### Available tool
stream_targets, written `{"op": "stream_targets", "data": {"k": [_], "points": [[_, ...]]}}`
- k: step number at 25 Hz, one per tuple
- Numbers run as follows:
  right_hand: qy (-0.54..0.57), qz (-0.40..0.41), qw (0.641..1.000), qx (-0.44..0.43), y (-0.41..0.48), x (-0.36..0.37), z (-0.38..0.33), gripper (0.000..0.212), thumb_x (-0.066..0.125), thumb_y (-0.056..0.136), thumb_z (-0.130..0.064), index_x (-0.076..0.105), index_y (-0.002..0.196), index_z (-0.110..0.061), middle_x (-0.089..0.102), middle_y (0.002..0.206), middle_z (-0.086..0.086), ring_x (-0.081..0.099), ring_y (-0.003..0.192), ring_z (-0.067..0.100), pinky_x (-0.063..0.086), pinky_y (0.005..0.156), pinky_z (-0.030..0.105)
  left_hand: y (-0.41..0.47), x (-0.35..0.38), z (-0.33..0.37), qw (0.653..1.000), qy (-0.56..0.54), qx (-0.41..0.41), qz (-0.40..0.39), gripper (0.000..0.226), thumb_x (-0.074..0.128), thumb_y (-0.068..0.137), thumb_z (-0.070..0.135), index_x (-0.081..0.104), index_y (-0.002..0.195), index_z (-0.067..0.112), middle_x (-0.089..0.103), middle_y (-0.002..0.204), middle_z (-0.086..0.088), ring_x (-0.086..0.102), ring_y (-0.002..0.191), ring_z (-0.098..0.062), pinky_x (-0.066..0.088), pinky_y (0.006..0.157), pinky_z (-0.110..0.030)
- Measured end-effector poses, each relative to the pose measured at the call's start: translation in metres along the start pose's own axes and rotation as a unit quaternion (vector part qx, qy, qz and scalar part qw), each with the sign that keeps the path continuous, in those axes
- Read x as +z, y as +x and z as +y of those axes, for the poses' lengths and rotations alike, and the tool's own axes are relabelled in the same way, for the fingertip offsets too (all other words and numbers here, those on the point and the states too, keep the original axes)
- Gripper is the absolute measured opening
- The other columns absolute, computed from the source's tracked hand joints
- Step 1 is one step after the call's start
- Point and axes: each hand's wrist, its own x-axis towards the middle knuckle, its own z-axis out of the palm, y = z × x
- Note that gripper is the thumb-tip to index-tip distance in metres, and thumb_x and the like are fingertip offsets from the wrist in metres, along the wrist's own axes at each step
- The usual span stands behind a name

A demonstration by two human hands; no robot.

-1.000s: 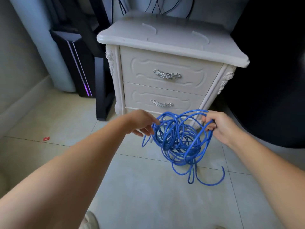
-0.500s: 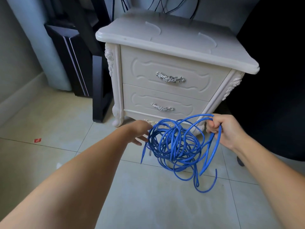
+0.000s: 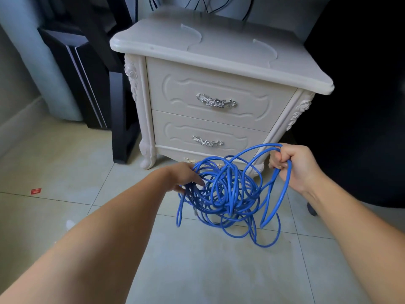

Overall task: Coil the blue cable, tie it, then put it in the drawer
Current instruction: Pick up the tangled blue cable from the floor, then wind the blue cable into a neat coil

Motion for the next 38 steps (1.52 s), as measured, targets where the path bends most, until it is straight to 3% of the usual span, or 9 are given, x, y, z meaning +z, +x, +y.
{"op": "stream_targets", "data": {"k": [4,6,9,13,17,20,25,34,38], "points": [[-0.185,0.026,0.982,0.031,0.003,0.002,0.011,0.015,0.048,0.058,-0.007,0.054,0.047,-0.015,0.050,0.053,0.000,0.038,0.055,0.018,0.030,0.056,0.027,-0.009,-0.010,0.008,0.995,-0.071,0.067,0.012,0.020,0.068,0.082,-0.001,0.064,0.093,0.015,0.070,0.079,0.003,0.065,0.076,-0.015,0.052,0.072,-0.028],[-0.302,0.028,0.951,0.056,0.007,0.007,0.016,0.023,0.054,0.081,-0.002,0.071,0.074,-0.015,0.068,0.081,0.007,0.057,0.075,0.022,0.042,0.068,0.028,-0.013,-0.012,0.013,0.990,-0.088,0.103,0.025,0.024,0.067,0.080,-0.007,0.060,0.090,0.014,0.068,0.075,0.001,0.063,0.072,-0.017,0.049,0.073,-0.029],[-0.324,0.049,0.944,-0.029,0.009,0.030,0.004,0.029,0.047,0.096,-0.009,0.068,0.110,-0.023,0.069,0.113,0.004,0.062,0.093,0.016,0.046,0.081,0.029,-0.019,-0.010,0.021,0.985,-0.071,0.157,0.029,0.024,0.070,0.079,-0.010,0.058,0.084,0.011,0.067,0.084,-0.012,0.061,0.074,-0.023,0.048,0.078,-0.035],[-0.375,-0.083,0.923,-0.020,0.010,0.058,0.005,0.023,0.052,0.099,-0.021,0.067,0.114,-0.028,0.068,0.117,-0.006,0.062,0.106,0.010,0.046,0.098,0.029,-0.023,-0.011,0.028,0.978,-0.049,0.199,0.043,0.028,0.070,0.077,-0.011,0.056,0.076,0.014,0.069,0.083,-0.014,0.062,0.070,-0.023,0.051,0.078,-0.036],[-0.352,-0.057,0.934,-0.033,0.011,0.064,0.008,0.016,0.064,0.090,-0.029,0.061,0.105,-0.029,0.064,0.111,-0.005,0.061,0.099,0.012,0.048,0.093,0.032,-0.032,-0.014,0.035,0.977,-0.044,0.206,0.032,0.027,0.068,0.078,-0.011,0.054,0.079,0.013,0.070,0.076,-0.010,0.063,0.057,-0.014,0.049,0.057,-0.019],[-0.487,0.016,0.857,-0.168,0.008,0.067,-0.001,0.016,0.071,0.081,-0.029,0.057,0.083,-0.023,0.049,0.092,-0.007,0.051,0.090,0.014,0.042,0.080,0.030,-0.035,-0.016,0.038,0.977,-0.074,0.200,0.025,0.025,0.060,0.084,-0.012,0.052,0.083,0.012,0.070,0.075,-0.010,0.066,0.056,-0.010,0.045,0.044,-0.015],[-0.682,-0.013,0.725,-0.098,0.001,0.082,0.000,0.034,0.066,0.086,-0.050,0.072,0.082,-0.017,0.056,0.095,0.003,0.058,0.086,0.026,0.043,0.070,0.030,-0.028,-0.022,0.029,0.975,-0.142,0.172,0.000,0.026,0.056,0.088,-0.011,0.052,0.084,0.014,0.075,0.083,-0.007,0.073,0.084,-0.019,0.059,0.075,-0.037],[-0.483,0.009,0.868,-0.113,0.011,0.065,-0.004,0.018,0.064,0.090,-0.027,0.060,0.073,-0.021,0.047,0.086,-0.005,0.054,0.081,0.018,0.035,0.071,0.026,-0.022,-0.031,0.029,0.975,-0.176,0.131,0.031,0.027,0.064,0.083,-0.007,0.059,0.104,0.010,0.074,0.105,-0.012,0.067,0.089,-0.025,0.055,0.087,-0.046],[-0.318,-0.017,0.941,-0.115,0.016,0.056,-0.009,0.018,0.063,0.092,-0.022,0.058,0.075,-0.023,0.069,0.092,0.007,0.065,0.093,0.030,0.051,0.093,0.044,-0.019,-0.038,0.017,0.980,-0.169,0.089,0.050,0.026,0.070,0.084,0.001,0.062,0.108,0.005,0.073,0.104,-0.013,0.066,0.092,-0.024,0.056,0.089,-0.047]]}}
